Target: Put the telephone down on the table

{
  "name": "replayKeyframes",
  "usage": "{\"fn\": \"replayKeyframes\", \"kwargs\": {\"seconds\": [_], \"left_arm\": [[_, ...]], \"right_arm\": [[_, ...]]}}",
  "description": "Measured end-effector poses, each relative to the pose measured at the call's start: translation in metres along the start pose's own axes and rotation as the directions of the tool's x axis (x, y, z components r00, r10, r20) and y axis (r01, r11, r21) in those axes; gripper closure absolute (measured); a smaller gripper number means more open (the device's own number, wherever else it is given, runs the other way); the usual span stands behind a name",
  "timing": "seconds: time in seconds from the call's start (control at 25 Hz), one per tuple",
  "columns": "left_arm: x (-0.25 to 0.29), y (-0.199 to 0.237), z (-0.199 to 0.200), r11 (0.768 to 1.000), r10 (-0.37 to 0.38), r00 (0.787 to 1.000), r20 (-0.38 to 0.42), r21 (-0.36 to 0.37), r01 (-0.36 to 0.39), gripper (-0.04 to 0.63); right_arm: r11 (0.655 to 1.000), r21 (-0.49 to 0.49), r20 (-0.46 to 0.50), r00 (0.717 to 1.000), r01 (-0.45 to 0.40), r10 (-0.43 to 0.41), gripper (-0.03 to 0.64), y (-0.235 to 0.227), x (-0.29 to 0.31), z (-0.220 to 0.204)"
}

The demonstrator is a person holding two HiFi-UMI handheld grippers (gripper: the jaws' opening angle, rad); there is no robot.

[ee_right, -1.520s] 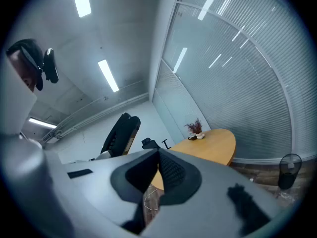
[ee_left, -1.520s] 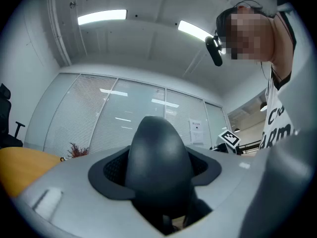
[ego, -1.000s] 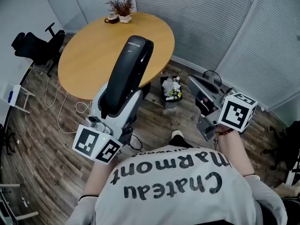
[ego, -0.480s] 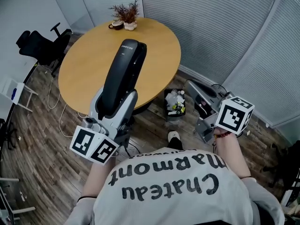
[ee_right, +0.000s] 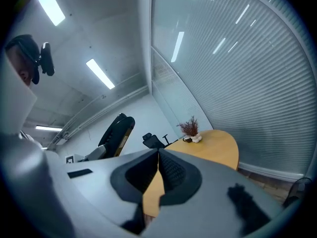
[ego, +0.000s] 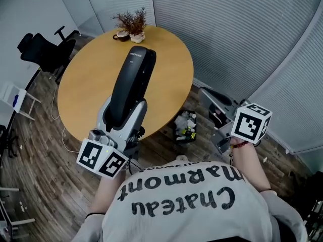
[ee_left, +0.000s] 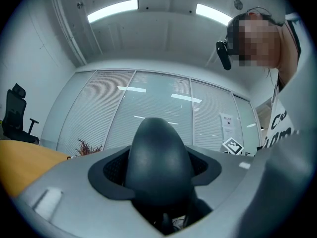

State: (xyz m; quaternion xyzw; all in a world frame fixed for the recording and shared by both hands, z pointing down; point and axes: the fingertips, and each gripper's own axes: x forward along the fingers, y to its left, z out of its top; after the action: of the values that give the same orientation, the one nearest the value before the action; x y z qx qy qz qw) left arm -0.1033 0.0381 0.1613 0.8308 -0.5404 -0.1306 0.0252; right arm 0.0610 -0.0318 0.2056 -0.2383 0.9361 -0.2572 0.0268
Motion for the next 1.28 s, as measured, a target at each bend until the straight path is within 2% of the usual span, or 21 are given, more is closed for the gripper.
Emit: {"fn": "replayKeyframes", "kwargs": {"seconds": [0.16, 0.36, 0.48, 0.76, 0.96, 1.12, 1.28], "left_arm": [[0.034, 0.005, -0.002, 1.000, 0.025, 1.000, -0.001, 0.010, -0.025, 0.291], [0.061, 0.013, -0.015, 0.997, 0.079, 0.997, 0.005, 0.026, -0.079, 0.291], [0.075, 0.020, -0.020, 0.995, 0.097, 0.995, 0.004, 0.005, -0.097, 0.292], [0.089, 0.023, -0.041, 0.996, 0.086, 0.996, -0.034, 0.003, -0.086, 0.294], [0.115, 0.039, -0.059, 0.996, 0.087, 0.992, -0.086, -0.005, -0.088, 0.293], [0.136, 0.057, -0.069, 0.996, 0.083, 0.989, -0.121, -0.013, -0.085, 0.293], [0.161, 0.082, -0.083, 0.997, 0.074, 0.986, -0.148, -0.022, -0.078, 0.292]], "right_arm": [[1.000, 0.010, -0.016, 1.000, -0.020, 0.020, 0.601, -0.030, 0.008, 0.019], [0.998, 0.025, -0.021, 0.999, -0.050, 0.050, 0.601, -0.066, 0.014, 0.022], [0.997, 0.051, -0.022, 0.998, -0.058, 0.059, 0.601, -0.084, 0.020, 0.021], [0.993, 0.099, -0.034, 0.997, -0.060, 0.063, 0.601, -0.098, 0.025, 0.004], [0.989, 0.138, -0.062, 0.996, -0.060, 0.069, 0.601, -0.119, 0.040, -0.002], [0.985, 0.168, -0.048, 0.998, -0.043, 0.051, 0.601, -0.142, 0.053, 0.003], [0.978, 0.188, -0.025, 0.995, -0.091, 0.097, 0.601, -0.156, 0.074, 0.012]]}}
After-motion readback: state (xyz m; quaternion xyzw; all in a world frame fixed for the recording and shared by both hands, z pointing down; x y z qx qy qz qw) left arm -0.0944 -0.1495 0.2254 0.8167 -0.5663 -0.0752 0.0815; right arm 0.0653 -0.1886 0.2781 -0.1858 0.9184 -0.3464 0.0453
